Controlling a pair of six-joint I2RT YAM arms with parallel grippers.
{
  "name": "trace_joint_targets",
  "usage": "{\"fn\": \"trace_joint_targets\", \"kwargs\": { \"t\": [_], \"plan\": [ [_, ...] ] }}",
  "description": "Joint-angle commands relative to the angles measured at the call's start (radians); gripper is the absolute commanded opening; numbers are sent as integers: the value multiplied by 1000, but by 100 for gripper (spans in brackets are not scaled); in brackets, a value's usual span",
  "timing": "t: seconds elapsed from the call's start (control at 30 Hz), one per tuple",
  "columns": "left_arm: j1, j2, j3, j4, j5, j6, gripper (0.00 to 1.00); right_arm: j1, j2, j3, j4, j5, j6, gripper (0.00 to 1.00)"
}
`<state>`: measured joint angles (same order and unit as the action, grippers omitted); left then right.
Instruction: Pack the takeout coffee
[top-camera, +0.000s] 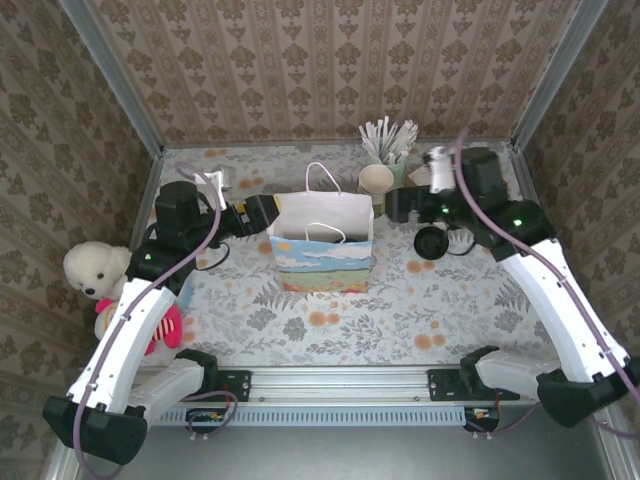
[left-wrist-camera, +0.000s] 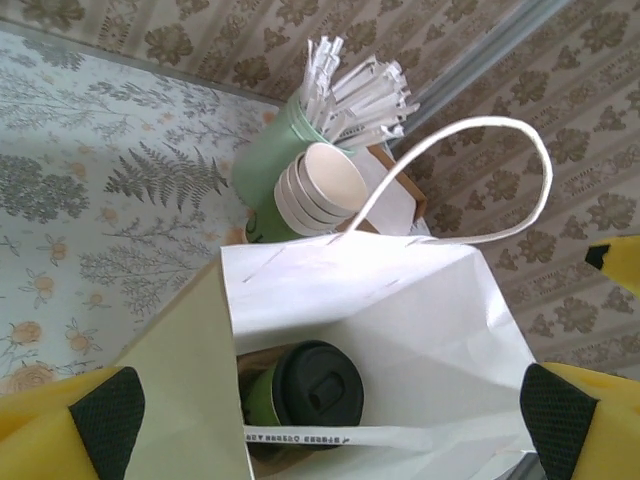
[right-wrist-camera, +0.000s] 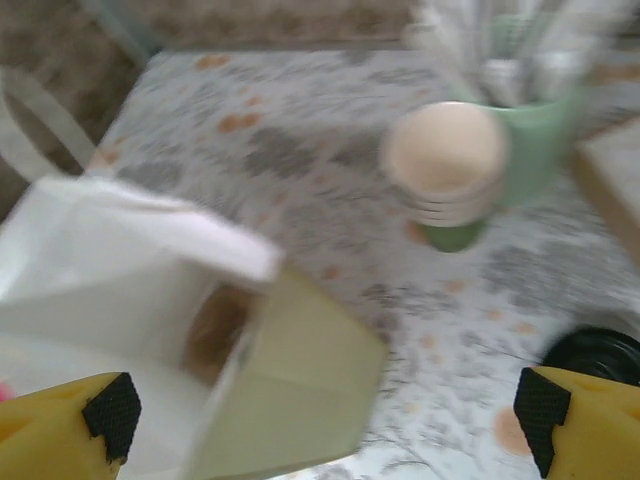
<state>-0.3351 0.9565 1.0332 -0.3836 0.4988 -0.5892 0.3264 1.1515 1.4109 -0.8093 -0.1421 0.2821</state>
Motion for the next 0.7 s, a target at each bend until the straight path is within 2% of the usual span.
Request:
{"fn": "trace_joint_targets", "kwargs": {
  "t": [0.0, 0.1, 0.17, 0.33, 0.4, 0.53, 0.67],
  "plan": [
    [-7, -10, -16, -76, 8, 53, 100, -133, 8, -95, 46, 30, 39, 100],
    [-5, -39, -40, -101, -95, 61, 100, -294, 69, -137, 81, 66, 122, 100],
    [-5, -57, -65, -75, -101, 63, 100, -345, 130, -130, 74, 40, 157, 98],
    [-4, -40, -95, -29, 12, 90, 100, -326, 232, -146, 140, -119, 163, 98],
    [-5, -28, -96, -21, 50, 95, 100, -325, 275, -158, 170, -89, 180, 98],
    [-25, 12, -96, 20, 205, 87, 100, -347, 336, -129, 188, -22, 153, 100],
    [-113, 49, -75, 16, 214, 111, 100, -403, 427, -48, 167, -25, 110, 100]
  ]
}}
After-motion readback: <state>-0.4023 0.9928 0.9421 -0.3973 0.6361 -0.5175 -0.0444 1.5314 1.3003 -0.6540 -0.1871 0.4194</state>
